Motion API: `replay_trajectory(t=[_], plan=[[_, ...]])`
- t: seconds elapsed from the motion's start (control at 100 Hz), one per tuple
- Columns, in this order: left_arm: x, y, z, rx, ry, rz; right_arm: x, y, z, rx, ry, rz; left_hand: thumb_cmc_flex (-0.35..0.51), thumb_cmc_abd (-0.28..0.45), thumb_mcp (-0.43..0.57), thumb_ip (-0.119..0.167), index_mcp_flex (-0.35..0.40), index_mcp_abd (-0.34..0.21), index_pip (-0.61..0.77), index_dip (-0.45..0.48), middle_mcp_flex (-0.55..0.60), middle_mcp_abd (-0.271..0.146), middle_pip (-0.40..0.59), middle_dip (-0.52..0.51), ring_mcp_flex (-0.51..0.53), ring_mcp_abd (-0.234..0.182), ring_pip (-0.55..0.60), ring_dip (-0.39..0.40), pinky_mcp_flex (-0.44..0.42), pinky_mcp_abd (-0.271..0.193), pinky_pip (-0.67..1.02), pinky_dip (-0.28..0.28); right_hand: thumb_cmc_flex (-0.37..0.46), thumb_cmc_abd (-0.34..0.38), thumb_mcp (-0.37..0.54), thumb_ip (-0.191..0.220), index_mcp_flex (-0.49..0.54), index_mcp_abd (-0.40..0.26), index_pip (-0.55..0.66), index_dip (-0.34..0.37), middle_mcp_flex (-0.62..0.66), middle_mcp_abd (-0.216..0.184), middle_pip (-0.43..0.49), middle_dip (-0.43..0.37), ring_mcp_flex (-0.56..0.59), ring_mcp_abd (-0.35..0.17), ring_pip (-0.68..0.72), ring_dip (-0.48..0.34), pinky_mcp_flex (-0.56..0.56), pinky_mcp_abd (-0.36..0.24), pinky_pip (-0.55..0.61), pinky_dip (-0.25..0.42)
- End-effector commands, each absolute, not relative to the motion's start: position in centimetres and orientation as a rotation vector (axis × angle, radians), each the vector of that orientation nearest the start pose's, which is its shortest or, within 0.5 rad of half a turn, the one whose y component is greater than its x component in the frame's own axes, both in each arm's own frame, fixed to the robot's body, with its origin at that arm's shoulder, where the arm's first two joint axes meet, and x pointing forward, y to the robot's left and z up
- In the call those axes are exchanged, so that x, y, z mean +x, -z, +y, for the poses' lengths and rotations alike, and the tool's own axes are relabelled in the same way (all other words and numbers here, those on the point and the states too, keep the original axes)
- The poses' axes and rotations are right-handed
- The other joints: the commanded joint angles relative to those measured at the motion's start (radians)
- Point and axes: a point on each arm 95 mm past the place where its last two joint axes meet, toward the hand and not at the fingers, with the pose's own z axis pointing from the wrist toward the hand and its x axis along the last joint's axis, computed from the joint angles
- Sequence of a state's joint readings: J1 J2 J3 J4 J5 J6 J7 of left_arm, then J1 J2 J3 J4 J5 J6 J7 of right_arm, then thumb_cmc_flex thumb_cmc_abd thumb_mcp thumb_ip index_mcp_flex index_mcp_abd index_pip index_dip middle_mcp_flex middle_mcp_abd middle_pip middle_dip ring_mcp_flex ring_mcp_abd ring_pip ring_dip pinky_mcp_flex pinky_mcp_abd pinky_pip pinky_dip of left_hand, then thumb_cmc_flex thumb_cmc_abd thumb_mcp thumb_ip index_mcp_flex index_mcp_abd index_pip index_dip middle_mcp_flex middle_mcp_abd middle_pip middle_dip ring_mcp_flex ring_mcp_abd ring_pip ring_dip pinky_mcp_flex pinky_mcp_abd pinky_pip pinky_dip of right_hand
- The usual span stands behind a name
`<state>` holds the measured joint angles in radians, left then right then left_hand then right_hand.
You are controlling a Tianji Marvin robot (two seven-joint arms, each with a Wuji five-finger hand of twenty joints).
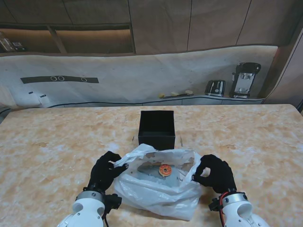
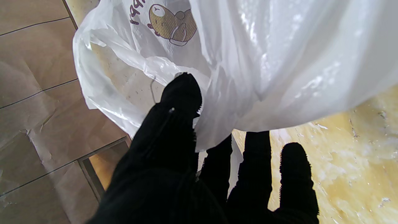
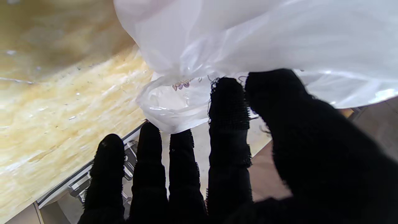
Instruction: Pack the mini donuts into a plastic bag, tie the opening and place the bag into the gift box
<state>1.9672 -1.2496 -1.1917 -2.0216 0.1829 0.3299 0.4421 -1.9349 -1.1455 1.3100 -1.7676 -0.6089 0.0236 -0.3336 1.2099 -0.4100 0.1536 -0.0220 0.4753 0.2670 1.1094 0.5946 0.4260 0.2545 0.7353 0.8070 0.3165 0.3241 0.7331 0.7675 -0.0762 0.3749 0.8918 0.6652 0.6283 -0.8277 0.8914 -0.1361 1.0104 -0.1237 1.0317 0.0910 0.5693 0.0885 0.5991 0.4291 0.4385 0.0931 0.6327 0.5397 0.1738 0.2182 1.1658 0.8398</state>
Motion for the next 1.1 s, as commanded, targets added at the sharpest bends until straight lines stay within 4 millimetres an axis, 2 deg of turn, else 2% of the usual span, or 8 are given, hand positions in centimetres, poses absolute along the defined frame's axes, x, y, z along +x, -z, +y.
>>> replay_trajectory(t=[0.0,0.14,0.28,0.45,0.59,0.79,0.93,1.09], plan=[[28.1,30.6,-5.3,-2.166,1.784,0.434,29.2,36.2,-0.6,1.680,-1.681,0.996,0.026,0.017,-0.027,0.019,-0.010,-0.001,0.037,-0.011,-0.024,-0.027,0.014,-0.003,-0.015,-0.010,-0.003,-0.013,-0.017,-0.031,0.003,0.003,0.003,0.021,0.002,-0.005,-0.003,0.000,-0.008,-0.013,-0.029,0.011,-0.001,-0.027,-0.024,0.001,0.005,-0.021,-0.026,-0.012,0.013,-0.009],[28.1,30.6,-5.4,-2.171,1.785,0.434,28.9,36.7,-0.1,1.760,-1.653,0.987,0.027,0.020,-0.026,0.019,-0.012,-0.003,0.038,-0.013,-0.027,-0.027,0.013,-0.002,-0.017,-0.011,-0.004,-0.013,-0.018,-0.031,0.003,0.003,-0.001,0.043,0.000,-0.007,-0.014,0.015,-0.014,-0.022,-0.041,0.020,-0.013,-0.042,-0.052,0.005,-0.005,-0.030,-0.065,-0.018,0.002,-0.017],[28.1,30.5,-5.4,-2.169,1.788,0.439,29.1,36.7,0.4,1.791,-1.646,1.011,0.026,0.019,-0.028,0.019,-0.012,-0.004,0.040,-0.013,-0.025,-0.027,0.013,-0.002,-0.016,-0.011,-0.004,-0.013,-0.018,-0.030,0.003,0.003,0.013,0.046,-0.023,-0.021,-0.016,-0.017,-0.019,-0.033,-0.056,0.015,-0.032,-0.063,-0.078,0.001,-0.020,-0.042,-0.091,-0.025,-0.011,-0.025],[28.2,30.5,-5.4,-2.169,1.788,0.439,29.6,36.7,0.8,1.804,-1.650,1.097,0.027,0.019,-0.028,0.019,-0.012,-0.004,0.040,-0.013,-0.026,-0.028,0.012,-0.002,-0.016,-0.012,-0.005,-0.014,-0.018,-0.030,0.003,0.002,0.101,-0.010,-0.065,-0.046,-0.039,-0.088,-0.036,-0.059,-0.093,-0.014,-0.068,-0.105,-0.129,-0.020,-0.063,-0.069,-0.146,-0.051,-0.049,-0.036],[28.2,30.6,-5.3,-2.167,1.785,0.439,30.0,36.8,1.1,1.786,-1.675,1.152,0.027,0.019,-0.029,0.019,-0.012,-0.004,0.040,-0.014,-0.025,-0.028,0.013,-0.002,-0.016,-0.012,-0.005,-0.014,-0.018,-0.032,0.003,0.002,0.117,-0.038,-0.098,-0.073,-0.069,-0.121,-0.050,-0.084,-0.113,-0.031,-0.074,-0.121,-0.158,-0.038,-0.087,-0.083,-0.193,-0.083,-0.077,-0.037],[28.2,30.6,-5.2,-2.167,1.781,0.440,30.5,36.9,1.7,1.783,-1.750,1.126,0.027,0.018,-0.028,0.020,-0.011,-0.004,0.040,-0.014,-0.025,-0.028,0.013,-0.001,-0.016,-0.012,-0.006,-0.014,-0.017,-0.032,0.003,0.002,0.053,-0.057,-0.080,-0.140,-0.087,-0.134,-0.108,-0.099,-0.131,-0.043,-0.061,-0.126,-0.174,-0.054,-0.089,-0.091,-0.229,-0.106,-0.096,-0.023],[28.2,30.6,-5.3,-2.171,1.779,0.439,30.8,37.1,2.1,1.793,-1.772,1.113,0.028,0.018,-0.028,0.020,-0.012,-0.004,0.040,-0.014,-0.025,-0.028,0.012,-0.001,-0.016,-0.012,-0.006,-0.014,-0.017,-0.032,0.003,0.002,0.005,-0.076,-0.025,-0.152,-0.078,-0.131,-0.138,-0.092,-0.137,-0.046,-0.052,-0.126,-0.181,-0.059,-0.085,-0.094,-0.239,-0.113,-0.100,-0.014],[28.2,30.5,-5.2,-2.170,1.775,0.439,30.7,37.2,2.2,1.809,-1.781,1.083,0.027,0.017,-0.028,0.020,-0.011,-0.004,0.040,-0.014,-0.025,-0.027,0.012,0.000,-0.016,-0.012,-0.006,-0.014,-0.017,-0.033,0.003,0.002,-0.026,0.035,-0.140,-0.161,-0.072,-0.119,-0.049,-0.102,-0.115,-0.037,-0.042,-0.123,-0.171,-0.058,-0.076,-0.093,-0.236,-0.112,-0.095,-0.006]])
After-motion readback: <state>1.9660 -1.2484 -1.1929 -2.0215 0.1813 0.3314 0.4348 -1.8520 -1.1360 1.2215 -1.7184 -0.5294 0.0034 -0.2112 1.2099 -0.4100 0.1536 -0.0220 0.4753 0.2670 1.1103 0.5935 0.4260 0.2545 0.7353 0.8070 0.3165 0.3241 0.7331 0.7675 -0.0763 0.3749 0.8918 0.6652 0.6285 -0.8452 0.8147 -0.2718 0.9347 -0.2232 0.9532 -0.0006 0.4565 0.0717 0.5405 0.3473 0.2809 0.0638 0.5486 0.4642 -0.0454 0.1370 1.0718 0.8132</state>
